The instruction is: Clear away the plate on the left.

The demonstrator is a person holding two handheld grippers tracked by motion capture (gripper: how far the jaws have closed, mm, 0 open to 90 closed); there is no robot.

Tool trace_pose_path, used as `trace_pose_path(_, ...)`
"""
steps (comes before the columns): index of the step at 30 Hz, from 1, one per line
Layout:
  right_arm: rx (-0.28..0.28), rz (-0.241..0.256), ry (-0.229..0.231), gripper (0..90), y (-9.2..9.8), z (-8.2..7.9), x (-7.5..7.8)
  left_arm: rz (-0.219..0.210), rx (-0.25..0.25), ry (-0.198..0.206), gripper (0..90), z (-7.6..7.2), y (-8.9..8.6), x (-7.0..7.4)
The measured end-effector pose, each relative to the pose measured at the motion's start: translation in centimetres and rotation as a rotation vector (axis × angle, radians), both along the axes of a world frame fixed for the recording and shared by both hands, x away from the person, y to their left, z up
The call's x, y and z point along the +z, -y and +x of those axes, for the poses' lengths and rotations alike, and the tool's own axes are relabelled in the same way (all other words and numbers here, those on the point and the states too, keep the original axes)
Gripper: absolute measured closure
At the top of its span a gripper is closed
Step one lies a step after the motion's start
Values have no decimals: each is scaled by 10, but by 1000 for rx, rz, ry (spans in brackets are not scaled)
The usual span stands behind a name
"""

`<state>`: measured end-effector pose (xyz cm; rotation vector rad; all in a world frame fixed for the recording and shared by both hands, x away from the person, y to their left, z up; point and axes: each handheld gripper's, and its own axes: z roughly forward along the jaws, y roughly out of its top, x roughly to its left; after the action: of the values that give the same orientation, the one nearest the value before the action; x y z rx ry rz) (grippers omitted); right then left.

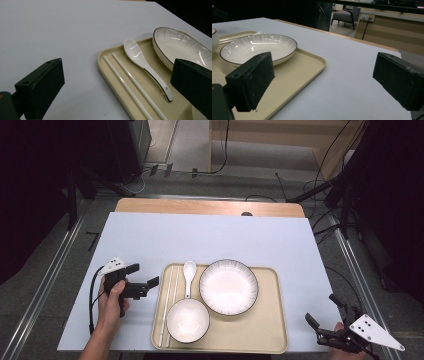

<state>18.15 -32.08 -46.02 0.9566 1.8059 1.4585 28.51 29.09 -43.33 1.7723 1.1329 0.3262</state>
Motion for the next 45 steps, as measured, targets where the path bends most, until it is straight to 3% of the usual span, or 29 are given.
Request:
trace_pose_path(19,-2,6,-1,37,0,0,0,-9,66,19,0,-32,-38,-3)
trace_pose_path(34,-4,8,-1,37,0,0,0,-5,106,38,0,-54,-58,-2)
trace_pose_path(45,-6,9,-2,37,-1,0,0,21,134,44,0,-71,-68,-3)
